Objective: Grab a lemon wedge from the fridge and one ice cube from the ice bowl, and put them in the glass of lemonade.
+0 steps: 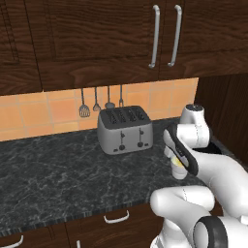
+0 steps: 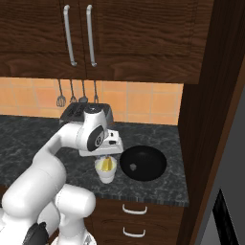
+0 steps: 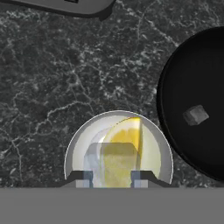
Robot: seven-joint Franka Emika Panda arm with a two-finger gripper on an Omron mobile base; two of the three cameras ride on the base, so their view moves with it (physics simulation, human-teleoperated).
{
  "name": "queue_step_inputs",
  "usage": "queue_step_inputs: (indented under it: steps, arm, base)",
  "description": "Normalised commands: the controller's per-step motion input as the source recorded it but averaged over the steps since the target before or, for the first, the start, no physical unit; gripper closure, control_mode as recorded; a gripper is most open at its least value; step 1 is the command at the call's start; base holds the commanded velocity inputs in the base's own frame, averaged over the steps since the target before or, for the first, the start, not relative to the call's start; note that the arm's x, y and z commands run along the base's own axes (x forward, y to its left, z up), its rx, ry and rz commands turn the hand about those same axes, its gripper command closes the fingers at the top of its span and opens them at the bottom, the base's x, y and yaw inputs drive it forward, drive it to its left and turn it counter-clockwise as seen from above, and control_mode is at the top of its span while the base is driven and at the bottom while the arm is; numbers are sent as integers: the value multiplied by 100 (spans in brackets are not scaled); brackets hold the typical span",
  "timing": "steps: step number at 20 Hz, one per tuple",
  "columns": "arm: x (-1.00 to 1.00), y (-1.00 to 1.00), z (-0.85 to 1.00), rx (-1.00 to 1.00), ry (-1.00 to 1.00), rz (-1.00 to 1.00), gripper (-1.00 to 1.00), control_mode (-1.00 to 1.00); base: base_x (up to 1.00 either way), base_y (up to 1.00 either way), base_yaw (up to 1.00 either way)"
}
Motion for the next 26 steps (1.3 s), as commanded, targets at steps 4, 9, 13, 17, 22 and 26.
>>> queue_step_inputs:
  steps: [4, 9, 13, 17, 22, 26]
  arm:
    - [30, 0, -30, 0, 4, 0, 100, -100]
    - [0, 0, -4, 0, 1, 0, 100, -100]
    - [0, 0, 0, 0, 0, 0, -100, -100]
    - [0, 0, 0, 0, 0, 0, -100, -100]
    - [0, 0, 0, 0, 0, 0, -100, -100]
    - [-12, 0, 7, 0, 0, 0, -100, -100]
  base:
    - [0, 0, 0]
    - [0, 0, 0]
    - [0, 0, 0]
    - [0, 0, 0]
    - [0, 0, 0]
    - [0, 0, 0]
